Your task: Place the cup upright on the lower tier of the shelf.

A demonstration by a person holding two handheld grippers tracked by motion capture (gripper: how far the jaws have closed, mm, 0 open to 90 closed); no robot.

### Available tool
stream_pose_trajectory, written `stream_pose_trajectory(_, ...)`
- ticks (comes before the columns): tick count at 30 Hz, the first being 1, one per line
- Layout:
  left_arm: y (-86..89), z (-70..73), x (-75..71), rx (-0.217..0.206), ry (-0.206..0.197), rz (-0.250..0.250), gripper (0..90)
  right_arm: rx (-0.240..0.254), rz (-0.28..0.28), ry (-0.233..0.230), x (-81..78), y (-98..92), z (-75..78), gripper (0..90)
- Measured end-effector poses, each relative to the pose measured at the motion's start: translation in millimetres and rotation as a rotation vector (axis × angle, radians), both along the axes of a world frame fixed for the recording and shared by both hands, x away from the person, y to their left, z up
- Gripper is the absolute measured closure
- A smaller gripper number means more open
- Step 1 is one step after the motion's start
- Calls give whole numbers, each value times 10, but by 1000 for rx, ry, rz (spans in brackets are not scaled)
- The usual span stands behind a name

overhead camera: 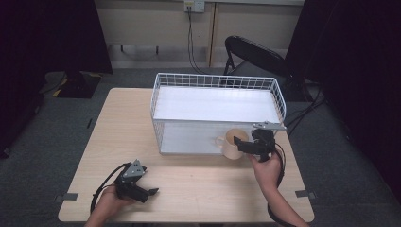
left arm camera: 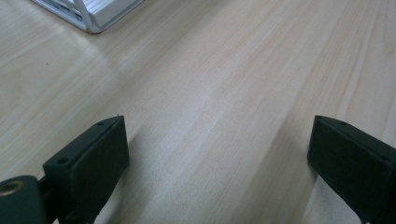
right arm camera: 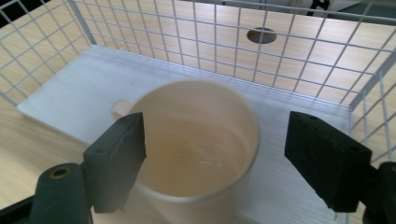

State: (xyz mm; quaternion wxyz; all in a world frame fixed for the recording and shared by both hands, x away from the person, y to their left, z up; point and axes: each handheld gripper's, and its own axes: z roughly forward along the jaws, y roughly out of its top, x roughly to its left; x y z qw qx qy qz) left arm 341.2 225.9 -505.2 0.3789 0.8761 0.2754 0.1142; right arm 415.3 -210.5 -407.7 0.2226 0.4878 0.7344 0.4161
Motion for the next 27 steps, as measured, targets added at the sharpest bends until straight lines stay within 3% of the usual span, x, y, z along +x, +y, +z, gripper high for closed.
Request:
stream_pose_trajectory(12, 0, 0, 0, 0, 0, 0, 50, -2, 59, -8, -116, 15, -1, 147)
stream_pose_trajectory(27, 4, 2, 0, 5, -2, 0, 50, -32, 65, -1, -198, 42, -226, 149)
